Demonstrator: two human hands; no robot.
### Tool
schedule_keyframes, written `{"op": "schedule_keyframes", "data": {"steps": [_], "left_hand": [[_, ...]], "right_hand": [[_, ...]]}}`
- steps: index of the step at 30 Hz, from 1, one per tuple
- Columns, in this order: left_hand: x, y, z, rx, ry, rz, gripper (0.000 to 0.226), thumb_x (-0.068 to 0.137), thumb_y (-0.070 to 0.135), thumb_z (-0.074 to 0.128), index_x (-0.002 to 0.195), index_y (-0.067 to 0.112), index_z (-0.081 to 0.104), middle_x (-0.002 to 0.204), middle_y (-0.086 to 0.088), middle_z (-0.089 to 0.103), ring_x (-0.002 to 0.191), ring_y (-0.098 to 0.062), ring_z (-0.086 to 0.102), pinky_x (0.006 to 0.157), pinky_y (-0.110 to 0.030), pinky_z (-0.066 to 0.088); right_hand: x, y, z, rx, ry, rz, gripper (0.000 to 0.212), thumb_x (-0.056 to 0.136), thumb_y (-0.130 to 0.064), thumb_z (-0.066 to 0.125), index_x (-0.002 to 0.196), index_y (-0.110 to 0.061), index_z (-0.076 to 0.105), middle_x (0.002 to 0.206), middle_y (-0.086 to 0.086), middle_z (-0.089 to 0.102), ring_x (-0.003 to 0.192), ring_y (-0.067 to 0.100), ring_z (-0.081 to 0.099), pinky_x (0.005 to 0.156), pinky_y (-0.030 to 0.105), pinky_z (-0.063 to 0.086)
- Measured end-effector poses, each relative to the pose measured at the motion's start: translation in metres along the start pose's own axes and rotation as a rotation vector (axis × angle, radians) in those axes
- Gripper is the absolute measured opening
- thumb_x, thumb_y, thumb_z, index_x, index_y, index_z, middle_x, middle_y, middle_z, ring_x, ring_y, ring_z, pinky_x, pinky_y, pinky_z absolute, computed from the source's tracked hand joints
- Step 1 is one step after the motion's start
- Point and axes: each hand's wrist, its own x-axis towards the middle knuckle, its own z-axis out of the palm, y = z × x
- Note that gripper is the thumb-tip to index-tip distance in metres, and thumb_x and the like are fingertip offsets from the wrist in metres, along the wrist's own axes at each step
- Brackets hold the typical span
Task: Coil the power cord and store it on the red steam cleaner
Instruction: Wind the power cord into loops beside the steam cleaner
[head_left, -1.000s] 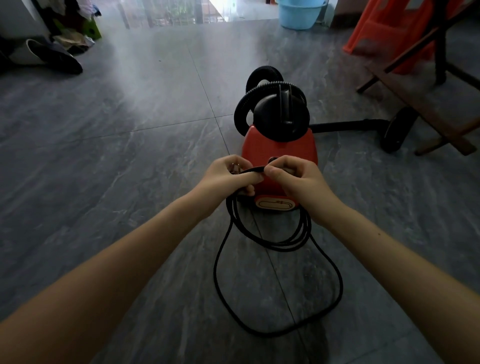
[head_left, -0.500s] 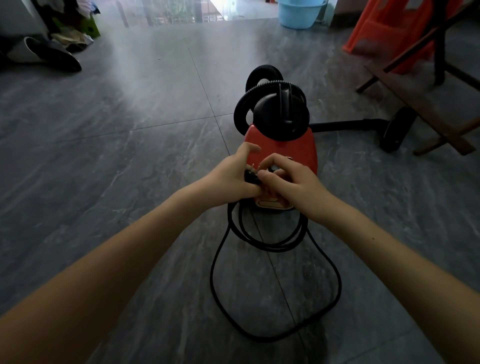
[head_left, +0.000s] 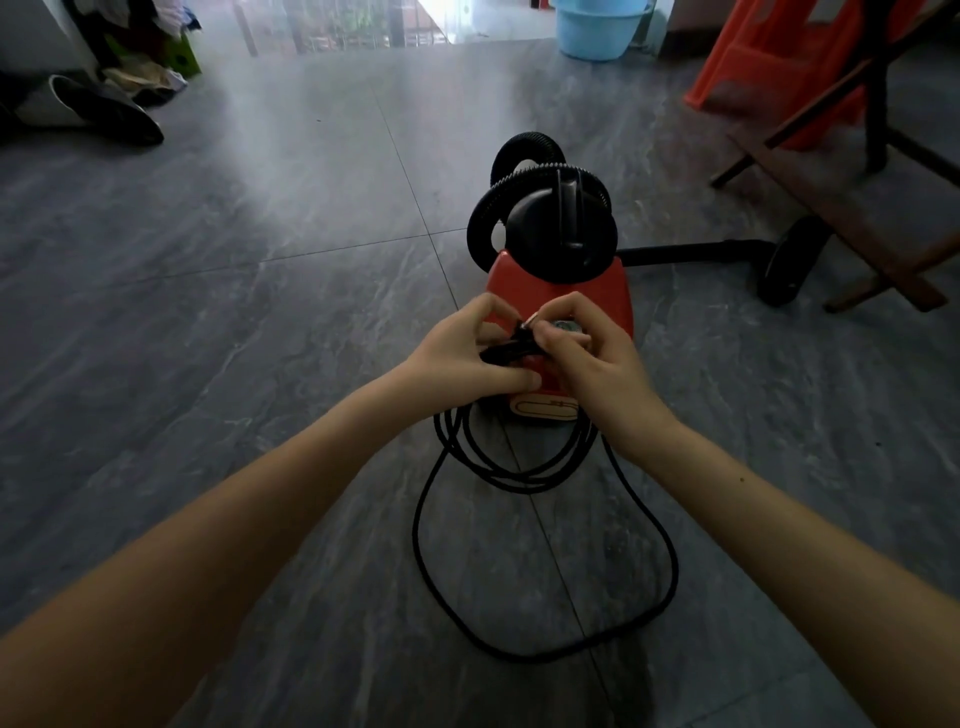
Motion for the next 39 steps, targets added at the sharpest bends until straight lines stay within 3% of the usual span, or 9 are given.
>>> {"op": "schedule_keyframes", "data": {"steps": [4,7,9,14,17,22,26,33,39], "left_hand": [[-0.01,-0.006,0.0,-0.162,-0.063,-0.074,0.021,0.086,0.018,0.071,0.106,0.013,0.069,0.077,-0.003,0.075,0.072,-0.015,0.071,0.075,-0.025,0.058],[-0.012,-0.007,-0.001,-0.174,-0.075,-0.09,0.022,0.087,0.021,0.069,0.108,0.014,0.069,0.063,0.01,0.067,0.061,-0.004,0.064,0.078,-0.027,0.059],[-0.013,-0.006,-0.005,-0.203,-0.13,-0.086,0.023,0.086,0.02,0.07,0.108,0.015,0.068,0.079,0.005,0.069,0.074,-0.007,0.067,0.078,-0.027,0.058],[-0.011,-0.003,-0.01,0.014,-0.172,-0.035,0.028,0.096,0.028,0.056,0.108,0.004,0.063,0.061,0.013,0.052,0.053,-0.001,0.05,0.058,-0.024,0.048],[-0.008,-0.001,-0.01,0.305,-0.129,0.075,0.023,0.095,0.029,0.058,0.099,0.008,0.064,0.07,0.002,0.059,0.056,-0.001,0.052,0.058,-0.024,0.045],[-0.008,0.003,-0.009,0.453,-0.17,0.176,0.024,0.091,0.028,0.063,0.107,0.011,0.067,0.091,0.001,0.071,0.077,-0.009,0.064,0.072,-0.027,0.052],[-0.008,0.001,-0.008,0.44,-0.187,0.191,0.024,0.082,0.031,0.072,0.095,0.01,0.071,0.074,-0.003,0.069,0.063,-0.011,0.062,0.059,-0.025,0.05],[-0.007,-0.006,-0.018,0.294,-0.136,0.075,0.01,0.08,0.023,0.076,0.075,0.018,0.069,0.051,0.012,0.056,0.047,0.0,0.051,0.051,-0.018,0.043],[-0.019,-0.021,-0.029,-0.16,-0.15,-0.044,0.032,0.089,0.026,0.067,0.059,0.021,0.058,0.046,0.003,0.049,0.048,-0.016,0.051,0.076,-0.041,0.059]], "right_hand": [[0.002,0.001,-0.002,0.045,0.122,0.01,0.019,0.098,-0.017,0.053,0.082,-0.024,0.058,0.076,0.014,0.057,0.051,0.009,0.042,0.045,0.023,0.031],[0.0,0.003,0.001,0.102,0.153,0.055,0.013,0.099,-0.015,0.052,0.087,-0.017,0.058,0.068,-0.001,0.061,0.051,0.004,0.045,0.046,0.02,0.034],[0.0,0.005,0.0,0.159,0.189,0.084,0.011,0.099,-0.013,0.05,0.094,-0.01,0.059,0.058,-0.015,0.058,0.048,0.0,0.044,0.046,0.017,0.035],[-0.002,0.013,-0.011,0.138,0.132,0.086,0.014,0.1,-0.015,0.049,0.092,-0.012,0.061,0.058,-0.006,0.053,0.052,0.007,0.048,0.049,0.022,0.04],[-0.001,0.01,-0.025,-0.095,-0.031,-0.042,0.01,0.098,-0.016,0.051,0.101,-0.019,0.06,0.087,-0.001,0.066,0.081,0.012,0.063,0.072,0.026,0.052],[0.004,-0.01,-0.032,-0.881,-0.363,-0.406,0.061,0.085,-0.024,0.067,0.142,-0.023,0.044,0.129,-0.007,0.057,0.121,0.004,0.049,0.099,0.019,0.041],[0.003,-0.004,-0.024,-0.993,-0.45,-0.3,0.054,0.096,-0.025,0.059,0.144,-0.022,0.037,0.125,0.0,0.058,0.113,0.01,0.051,0.094,0.024,0.043],[0.004,0.004,-0.023,-0.82,-0.339,-0.286,0.011,0.1,-0.018,0.05,0.111,-0.014,0.054,0.1,-0.003,0.054,0.092,0.014,0.05,0.082,0.028,0.044],[0.002,0.009,-0.03,-0.492,-0.138,-0.184,0.006,0.1,-0.013,0.049,0.104,-0.012,0.053,0.083,-0.001,0.055,0.069,0.005,0.051,0.062,0.015,0.042]]}}
